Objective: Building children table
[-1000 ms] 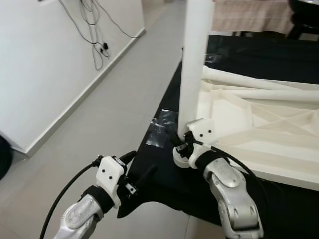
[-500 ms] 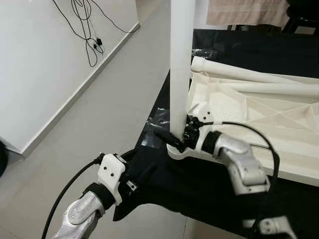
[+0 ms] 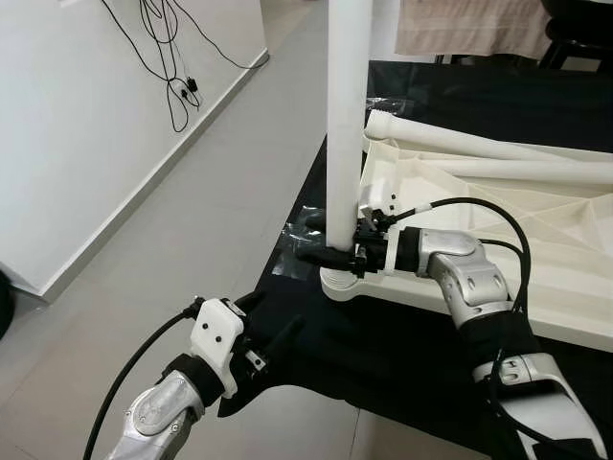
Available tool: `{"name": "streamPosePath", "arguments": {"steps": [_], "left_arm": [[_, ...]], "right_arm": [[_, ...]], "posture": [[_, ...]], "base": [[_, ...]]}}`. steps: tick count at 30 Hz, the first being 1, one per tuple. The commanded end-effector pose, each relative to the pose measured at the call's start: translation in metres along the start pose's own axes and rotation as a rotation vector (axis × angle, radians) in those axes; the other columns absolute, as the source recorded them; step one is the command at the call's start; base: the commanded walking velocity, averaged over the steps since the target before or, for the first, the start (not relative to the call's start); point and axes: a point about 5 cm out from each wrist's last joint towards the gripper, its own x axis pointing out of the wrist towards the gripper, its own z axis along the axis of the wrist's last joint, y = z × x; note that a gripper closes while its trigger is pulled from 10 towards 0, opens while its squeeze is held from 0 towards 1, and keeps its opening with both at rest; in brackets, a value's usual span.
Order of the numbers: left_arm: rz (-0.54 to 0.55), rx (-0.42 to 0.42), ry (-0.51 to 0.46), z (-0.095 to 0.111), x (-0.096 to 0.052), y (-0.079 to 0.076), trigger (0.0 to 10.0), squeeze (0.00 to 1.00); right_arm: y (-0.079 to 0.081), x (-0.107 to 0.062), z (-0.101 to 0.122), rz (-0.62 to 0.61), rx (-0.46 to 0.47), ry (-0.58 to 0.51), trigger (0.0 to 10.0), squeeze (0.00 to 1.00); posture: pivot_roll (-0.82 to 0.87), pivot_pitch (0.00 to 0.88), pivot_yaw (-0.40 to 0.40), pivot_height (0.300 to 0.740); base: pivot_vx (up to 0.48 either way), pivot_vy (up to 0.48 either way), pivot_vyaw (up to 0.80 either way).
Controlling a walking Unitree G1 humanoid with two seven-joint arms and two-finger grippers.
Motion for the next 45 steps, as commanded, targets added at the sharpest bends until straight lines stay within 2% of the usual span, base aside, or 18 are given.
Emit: {"name": "streamPosePath", "arguments": {"steps": [1,7,8,10,14,15,18,19,20,21,22,23,25,31,32,33,44,45], "left_arm": [[0.006,0.002,0.0,0.0,-0.001,-0.002,10.0,0.0],[0.003,-0.002,-0.004,0.001,-0.001,-0.003,10.0,0.0],[0.003,-0.002,-0.004,0.001,-0.001,-0.003,10.0,0.0],[0.002,0.004,-0.002,0.001,-0.002,-0.001,10.0,0.0],[0.004,0.007,-0.001,0.001,-0.001,0.0,10.0,0.0],[0.006,0.011,0.001,0.0,-0.001,0.002,10.0,0.0],[0.0,0.007,0.006,-0.003,0.001,0.005,10.0,0.0],[-0.007,0.005,0.01,-0.004,0.002,0.006,10.0,0.0],[-0.007,0.005,0.01,-0.004,0.002,0.006,10.0,0.0],[-0.007,0.007,0.012,-0.005,0.002,0.006,10.0,0.0],[-0.003,0.009,0.013,-0.005,0.002,0.007,10.0,0.0],[0.005,0.009,0.013,-0.006,0.002,0.008,10.0,0.0],[0.012,0.009,0.012,-0.007,0.003,0.008,10.0,0.0],[0.021,0.007,0.012,-0.008,0.004,0.008,10.0,0.0],[0.02,0.006,0.012,-0.009,0.004,0.007,10.0,0.0],[0.018,0.005,0.013,-0.009,0.004,0.006,10.0,0.0],[0.01,-0.005,0.01,-0.011,0.004,0.001,10.0,0.0],[0.009,-0.005,0.01,-0.011,0.003,0.0,10.0,0.0]], "right_arm": [[0.007,-0.004,-0.009,0.029,0.041,-0.002,0.0,0.0],[0.024,-0.023,-0.04,-0.202,0.061,0.12,0.0,0.0],[0.026,-0.023,-0.047,-0.304,0.075,0.149,0.0,0.0],[0.05,-0.019,-0.072,-0.856,0.24,0.19,0.0,0.0],[0.073,-0.012,-0.075,-0.882,0.218,0.245,0.0,0.0],[0.082,-0.005,-0.068,-0.865,0.108,0.261,0.0,0.0],[0.073,0.01,-0.061,-0.799,0.076,0.228,0.0,0.0],[0.067,0.013,-0.06,-0.8,0.081,0.217,4.6,0.0],[0.067,0.013,-0.06,-0.8,0.081,0.217,4.6,0.0],[0.064,0.015,-0.062,-0.795,0.098,0.216,10.0,0.0],[0.062,0.017,-0.061,-0.778,0.105,0.199,10.0,0.0],[0.06,0.018,-0.059,-0.748,0.111,0.178,10.0,0.86],[0.059,0.019,-0.057,-0.704,0.109,0.17,10.0,1.0],[0.049,0.022,-0.041,-0.549,0.064,0.113,10.0,1.0],[0.046,0.022,-0.032,-0.486,0.046,0.069,10.0,0.84],[0.044,0.021,-0.026,-0.426,0.047,0.037,10.0,0.0],[0.022,0.02,-0.018,-0.028,-0.005,0.053,10.0,0.0],[0.019,0.022,-0.016,-0.014,-0.005,0.049,8.4,0.0]], "posture": [[0.01,0.204,0.038,0.74],[0.01,0.215,0.022,0.74],[0.01,0.214,0.018,0.74],[0.01,0.214,0.012,0.74],[0.02,0.224,0.029,0.74],[0.0,0.203,0.044,0.74],[0.02,0.181,0.042,0.74],[0.02,0.171,0.043,0.74],[0.02,0.171,0.043,0.74],[0.02,0.161,0.042,0.74],[0.02,0.16,0.042,0.74],[0.02,0.153,0.043,0.74],[0.02,0.146,0.042,0.74],[0.02,0.133,0.04,0.74],[0.02,0.13,0.039,0.74],[0.02,0.128,0.037,0.74],[0.04,0.116,0.03,0.74],[0.04,0.116,0.03,0.74]], "base": [[0.0,0.0,0.0],[0.0,0.0,0.0],[0.0,0.0,0.0],[0.0,0.0,0.0],[0.0,0.0,0.0],[0.0,0.0,0.0],[0.0,0.0,0.0],[0.0,0.0,0.0],[0.0,0.0,0.0],[0.0,0.0,0.0],[0.0,0.0,0.0],[0.0,0.0,0.0],[0.0,0.0,0.0],[0.0,0.0,0.0],[0.0,0.0,0.0],[0.0,0.0,0.0],[0.0,0.0,0.0],[0.0,0.0,0.0]]}}
